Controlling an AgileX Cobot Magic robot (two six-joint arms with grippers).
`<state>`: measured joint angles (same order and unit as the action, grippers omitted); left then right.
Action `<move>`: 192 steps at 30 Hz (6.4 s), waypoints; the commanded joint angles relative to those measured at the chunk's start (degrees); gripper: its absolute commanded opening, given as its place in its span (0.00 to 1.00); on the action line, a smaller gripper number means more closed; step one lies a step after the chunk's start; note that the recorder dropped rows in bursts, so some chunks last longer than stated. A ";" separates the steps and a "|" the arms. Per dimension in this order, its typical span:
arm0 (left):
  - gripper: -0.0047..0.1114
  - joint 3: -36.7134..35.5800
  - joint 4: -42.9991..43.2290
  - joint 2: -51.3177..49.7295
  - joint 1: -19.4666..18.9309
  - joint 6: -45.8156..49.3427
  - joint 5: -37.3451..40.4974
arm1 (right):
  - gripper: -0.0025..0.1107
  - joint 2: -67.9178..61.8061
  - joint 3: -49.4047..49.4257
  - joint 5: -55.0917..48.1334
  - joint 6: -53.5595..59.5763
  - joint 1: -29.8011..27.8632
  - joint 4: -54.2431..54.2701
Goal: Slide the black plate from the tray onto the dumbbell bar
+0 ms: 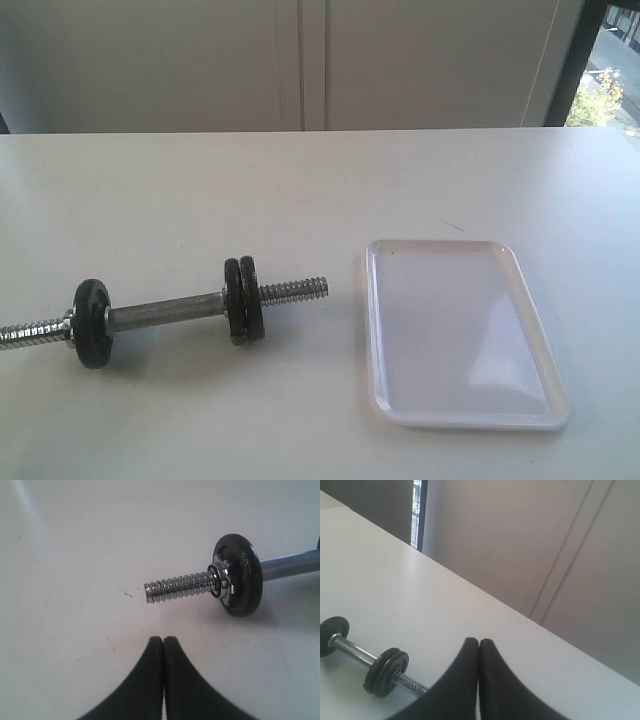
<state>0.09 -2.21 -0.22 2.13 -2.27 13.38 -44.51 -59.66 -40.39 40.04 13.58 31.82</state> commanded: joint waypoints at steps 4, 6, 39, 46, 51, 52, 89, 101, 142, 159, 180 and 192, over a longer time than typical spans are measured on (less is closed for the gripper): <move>0.04 -0.09 -0.19 0.22 0.50 -0.35 -0.12 | 0.02 0.37 0.36 0.31 -0.15 -0.47 -0.11; 0.04 -0.09 -0.19 0.22 0.50 -0.35 -0.12 | 0.02 0.37 0.36 0.31 -0.15 -0.47 -0.11; 0.04 -0.09 -0.19 0.22 0.50 -0.35 -0.12 | 0.02 29.10 0.36 -5.64 -12.79 7.07 0.51; 0.04 -0.09 -0.19 0.22 0.50 -0.35 -0.12 | 0.02 30.24 2.76 -3.30 -16.22 6.94 2.40; 0.04 -0.09 -0.19 0.22 0.50 -0.35 -0.12 | 0.02 34.04 11.57 7.83 -16.22 4.22 -4.95; 0.04 -0.09 -0.19 0.22 0.50 -0.35 -0.12 | 0.02 35.02 13.94 9.74 -16.34 3.51 -6.21; 0.04 -0.09 -0.19 0.22 0.50 -0.35 -0.12 | 0.02 44.51 59.66 21.53 -42.87 -10.71 -31.82; 0.04 -0.09 -0.19 0.22 0.50 -0.35 -0.12 | 0.02 44.51 59.66 21.90 -46.40 -10.70 -31.82; 0.04 -0.09 -0.19 0.22 0.50 -0.35 -0.12 | 0.02 44.51 59.66 22.28 -46.40 -10.70 -31.82; 0.04 -0.09 -0.19 0.22 0.50 -0.35 -0.12 | 0.02 44.51 59.66 22.28 -46.40 -10.70 -31.82; 0.04 -0.09 -0.19 0.22 0.50 -0.35 -0.12 | 0.02 44.51 59.66 22.28 -47.74 -10.70 -31.82; 0.04 -0.09 -0.19 0.22 0.50 -0.35 -0.12 | 0.02 44.51 59.66 22.28 -47.74 -10.70 -31.82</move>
<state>0.09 -2.17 -0.22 2.13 -2.27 13.38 -0.30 -0.06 -18.90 -7.50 3.34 0.00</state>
